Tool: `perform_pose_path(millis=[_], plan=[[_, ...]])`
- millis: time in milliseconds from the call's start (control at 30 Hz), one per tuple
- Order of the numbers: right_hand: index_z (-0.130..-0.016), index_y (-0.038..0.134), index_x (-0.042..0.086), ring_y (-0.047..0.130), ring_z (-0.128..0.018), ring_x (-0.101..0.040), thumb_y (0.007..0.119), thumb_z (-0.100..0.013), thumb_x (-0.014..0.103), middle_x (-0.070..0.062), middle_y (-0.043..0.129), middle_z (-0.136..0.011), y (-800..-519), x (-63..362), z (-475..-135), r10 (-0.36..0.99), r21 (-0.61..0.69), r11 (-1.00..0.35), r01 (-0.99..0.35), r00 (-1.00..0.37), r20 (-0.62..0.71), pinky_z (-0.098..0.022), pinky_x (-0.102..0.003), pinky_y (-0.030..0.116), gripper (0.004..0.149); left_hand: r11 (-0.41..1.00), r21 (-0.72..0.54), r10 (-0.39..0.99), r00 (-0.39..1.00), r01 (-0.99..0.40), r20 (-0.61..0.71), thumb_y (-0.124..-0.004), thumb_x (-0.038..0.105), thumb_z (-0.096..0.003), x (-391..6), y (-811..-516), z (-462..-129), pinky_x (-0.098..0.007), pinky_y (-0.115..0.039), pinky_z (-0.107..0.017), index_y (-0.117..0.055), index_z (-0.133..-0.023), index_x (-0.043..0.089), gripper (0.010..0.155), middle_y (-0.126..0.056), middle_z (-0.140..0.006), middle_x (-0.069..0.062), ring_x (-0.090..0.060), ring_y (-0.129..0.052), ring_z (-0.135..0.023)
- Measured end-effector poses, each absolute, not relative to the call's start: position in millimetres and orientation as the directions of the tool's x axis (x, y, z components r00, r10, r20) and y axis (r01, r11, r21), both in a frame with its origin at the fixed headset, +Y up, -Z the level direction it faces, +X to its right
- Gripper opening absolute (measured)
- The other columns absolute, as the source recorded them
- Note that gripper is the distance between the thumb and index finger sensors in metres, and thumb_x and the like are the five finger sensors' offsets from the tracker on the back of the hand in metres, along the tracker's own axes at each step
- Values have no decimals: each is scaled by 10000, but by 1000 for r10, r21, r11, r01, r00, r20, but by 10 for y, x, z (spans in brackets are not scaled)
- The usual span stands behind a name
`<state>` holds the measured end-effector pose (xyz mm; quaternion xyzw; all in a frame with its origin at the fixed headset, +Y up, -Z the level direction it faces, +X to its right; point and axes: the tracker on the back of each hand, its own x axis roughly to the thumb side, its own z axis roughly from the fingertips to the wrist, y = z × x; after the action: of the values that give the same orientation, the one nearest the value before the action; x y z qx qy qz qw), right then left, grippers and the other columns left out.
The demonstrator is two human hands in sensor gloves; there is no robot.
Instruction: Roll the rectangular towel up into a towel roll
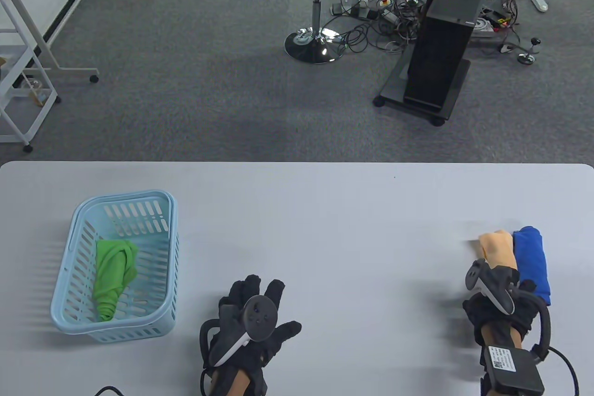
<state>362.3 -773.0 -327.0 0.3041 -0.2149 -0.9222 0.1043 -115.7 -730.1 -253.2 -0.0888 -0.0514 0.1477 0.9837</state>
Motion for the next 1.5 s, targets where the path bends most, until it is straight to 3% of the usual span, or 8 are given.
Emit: perform_pose_path(millis=[233,500,633,867,933,1033,1267,1500], plan=[[-1029,198,349,62,-998,-383,666,-300,621,-78,-22,-1042,-7746,3707,-3286,-306,490,-872,9,-791,-529,-727,-648,255,908,941,-212,284,957,-265,63,-687,702,-313,-1146,-7325,-2533,-727,-356,-713,-423,-1121,376,910,-290,-1188,-170,-471,-330,-1089],[-1030,177,332,-5,-978,-379,673,-281,631,-77,-50,-1032,-7463,3568,-3284,-149,369,-927,-69,-835,-530,-696,-675,142,947,939,-222,281,958,-262,55,-691,700,-314,-1147,-7329,-2549,-737,-336,-713,-421,-1122,377,911,-274,-1191,-169,-468,-311,-1098],[-1006,78,316,-50,-967,-382,658,-275,644,-84,-74,-1022,-7266,3328,-3253,-95,311,-949,-56,-888,-450,-680,-683,108,989,939,-238,268,961,-247,61,-688,704,-315,-1131,-7334,-2554,-741,-331,-709,-415,-1123,379,912,-267,-1192,-169,-467,-298,-1102],[-1028,109,304,-13,-973,-404,629,-245,702,-98,-36,-1042,-7033,2705,-2967,60,176,-978,-108,-964,-260,-667,-699,110,1021,944,-241,247,966,-224,70,-687,706,-318,-1105,-7337,-2547,-744,-323,-706,-414,-1123,379,911,-269,-1193,-167,-469,-296,-1102],[-1031,134,348,22,-988,-402,558,-220,761,-90,-2,-1058,-7024,2554,-2889,95,122,-985,-119,-979,-180,-663,-708,122,1004,943,-249,242,968,-219,66,-687,706,-317,-1102,-7357,-2559,-745,-323,-705,-415,-1123,378,912,-272,-1192,-169,-469,-299,-1101],[-1039,144,355,65,-995,-435,546,-198,808,-106,31,-1075,-7055,2315,-2780,97,99,-989,-106,-991,-89,-669,-718,168,1037,942,-259,235,970,-212,63,-689,705,-316,-1096,-7377,-2573,-747,-318,-705,-416,-1123,379,912,-274,-1193,-168,-470,-295,-1102],[-1049,264,324,256,-1021,-430,688,-172,799,-116,202,-1099,-7244,2102,-2608,131,-48,-990,-134,-990,46,-702,-681,355,1084,949,-245,220,973,-198,69,-718,684,-317,-1073,-7395,-2593,-747,-337,-703,-473,-1114,369,891,-358,-1190,-165,-467,-345,-1102],[-1050,295,305,260,-1023,-421,720,-176,771,-119,227,-1099,-7426,2149,-2604,92,20,-996,-92,-995,29,-700,-685,341,1078,942,-299,187,979,-156,78,-707,639,-350,-1025,-7470,-2621,-750,-318,-695,-511,-1105,358,829,-393,-1184,-172,-473,-356,-1095]])
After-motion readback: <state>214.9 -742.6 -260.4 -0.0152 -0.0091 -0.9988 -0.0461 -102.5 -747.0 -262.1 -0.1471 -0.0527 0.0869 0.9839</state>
